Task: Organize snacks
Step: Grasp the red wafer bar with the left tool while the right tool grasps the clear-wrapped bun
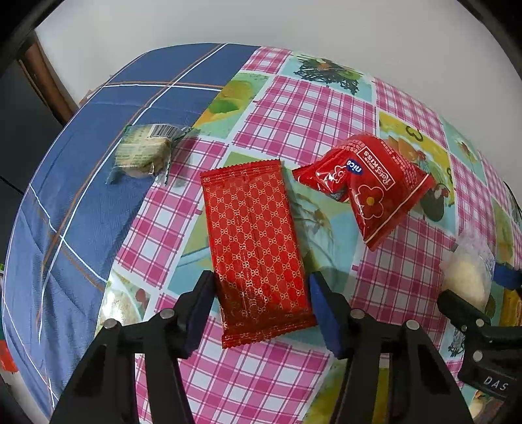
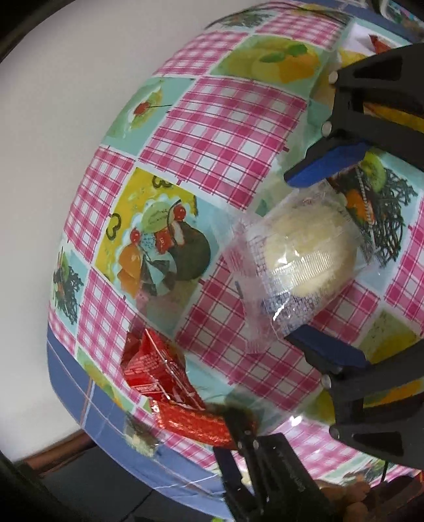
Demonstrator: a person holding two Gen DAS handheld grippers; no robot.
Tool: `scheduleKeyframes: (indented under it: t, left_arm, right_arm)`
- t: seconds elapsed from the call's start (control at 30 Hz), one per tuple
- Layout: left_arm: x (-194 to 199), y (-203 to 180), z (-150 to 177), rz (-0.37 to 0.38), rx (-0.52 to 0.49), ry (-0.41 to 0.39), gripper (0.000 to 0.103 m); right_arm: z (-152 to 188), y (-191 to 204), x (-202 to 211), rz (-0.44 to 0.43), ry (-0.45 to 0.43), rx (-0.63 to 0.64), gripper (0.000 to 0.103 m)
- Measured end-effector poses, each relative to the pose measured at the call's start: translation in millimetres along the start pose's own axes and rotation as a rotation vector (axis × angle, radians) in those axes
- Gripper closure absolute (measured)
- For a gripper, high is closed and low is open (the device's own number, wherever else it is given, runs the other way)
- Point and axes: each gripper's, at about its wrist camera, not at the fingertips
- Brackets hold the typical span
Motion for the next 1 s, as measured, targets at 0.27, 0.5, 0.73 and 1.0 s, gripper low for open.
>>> scheduleKeyframes:
  t: [0.27, 0.5, 0.73, 1.0]
  left_arm:
    - [-2, 1, -3, -0.019, 0.011, 0.011, 0.048]
    - [6, -5, 8, -0.018, 0.018, 0.026, 0.051]
    - [19, -6, 28, 0.006, 0.072, 0.044, 0.054]
    - [35, -19, 52, 0.041, 0.134, 0.064, 0.056]
  right_arm:
    - [7, -11, 7, 0.002, -0.021, -0.134, 0.037]
    - [26, -11, 24, 0.008, -0.046, -0.19, 0.046]
    - [49, 3, 38, 0.023, -0.059, -0.202, 0.049]
    - [74, 3, 64, 0.018, -0.088, -0.269, 0.055]
Point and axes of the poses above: each gripper's, at about its wrist camera, not at the fingertips, and x roughly against the way its jaws point, y to its left, z to its underside, and after that the axes turned 12 degrees about -y, right-handed
